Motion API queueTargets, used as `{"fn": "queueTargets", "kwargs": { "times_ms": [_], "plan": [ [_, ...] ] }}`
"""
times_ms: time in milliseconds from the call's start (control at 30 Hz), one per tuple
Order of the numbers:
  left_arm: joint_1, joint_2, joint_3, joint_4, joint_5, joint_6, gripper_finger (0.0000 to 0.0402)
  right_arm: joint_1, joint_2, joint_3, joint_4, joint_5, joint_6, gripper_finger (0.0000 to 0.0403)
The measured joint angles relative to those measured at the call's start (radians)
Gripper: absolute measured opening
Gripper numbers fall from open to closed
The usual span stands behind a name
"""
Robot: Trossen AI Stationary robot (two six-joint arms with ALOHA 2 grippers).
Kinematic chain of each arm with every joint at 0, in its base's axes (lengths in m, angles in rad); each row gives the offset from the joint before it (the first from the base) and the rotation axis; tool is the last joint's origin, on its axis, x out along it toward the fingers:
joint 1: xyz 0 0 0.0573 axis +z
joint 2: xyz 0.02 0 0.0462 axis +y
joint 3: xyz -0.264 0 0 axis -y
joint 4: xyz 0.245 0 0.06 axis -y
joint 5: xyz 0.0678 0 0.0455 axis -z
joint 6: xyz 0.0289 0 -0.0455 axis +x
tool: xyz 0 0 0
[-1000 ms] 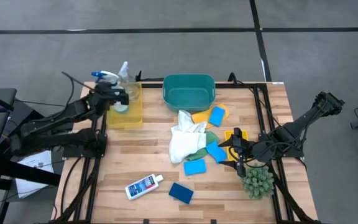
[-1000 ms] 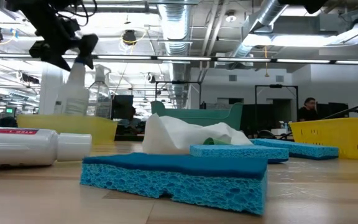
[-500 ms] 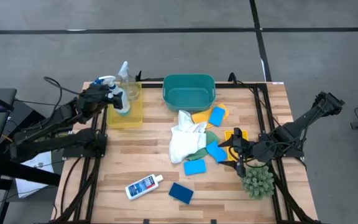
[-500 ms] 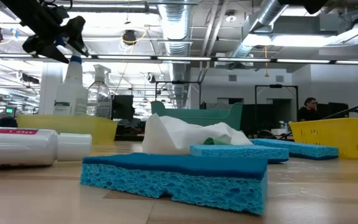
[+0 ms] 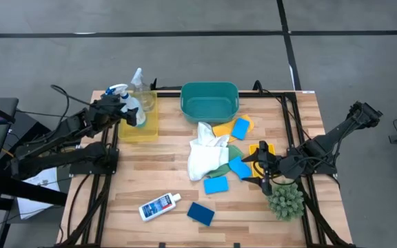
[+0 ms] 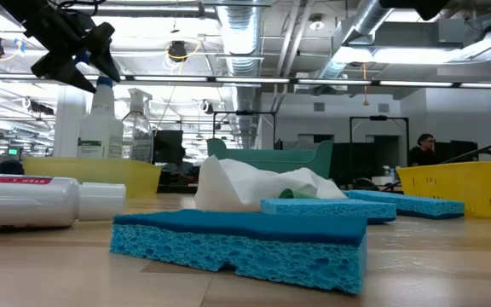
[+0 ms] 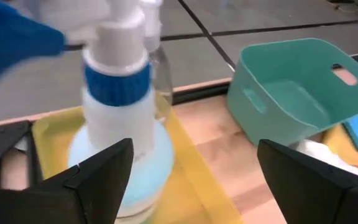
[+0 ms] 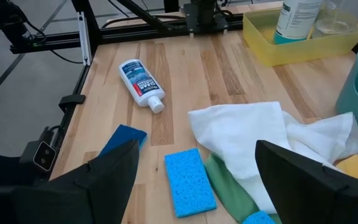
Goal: Pick & Place Kitchen Items
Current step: Put the blue spray bottle into the left yellow bin
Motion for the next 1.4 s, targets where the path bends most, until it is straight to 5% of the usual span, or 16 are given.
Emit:
{"fn": "queueTargets", "kwargs": {
  "times_ms": [433,667,1100,1400],
  "plan": [
    [-0.001,0.175,-0.067,0.119,-0.070,-0.035,0.0281,0.000,0.000,0.000,0.000,-0.003,-0.003,0.0311],
    [0.000,0.187,-0.067,0.117,-0.160,-0.009,0.0233,0.001,0.000,0.000,0.000,-0.010,-0.002,0.0311],
    [0.000,0.187,-0.066,0.090,-0.168,0.116,0.0175,0.001,0.000,0.000,0.004,-0.010,0.000,0.0311],
    [-0.017,0.133,-0.066,0.103,0.034,0.152,0.0169,0.001,0.000,0.000,0.008,-0.010,0.007,0.0311]
  ]
}}
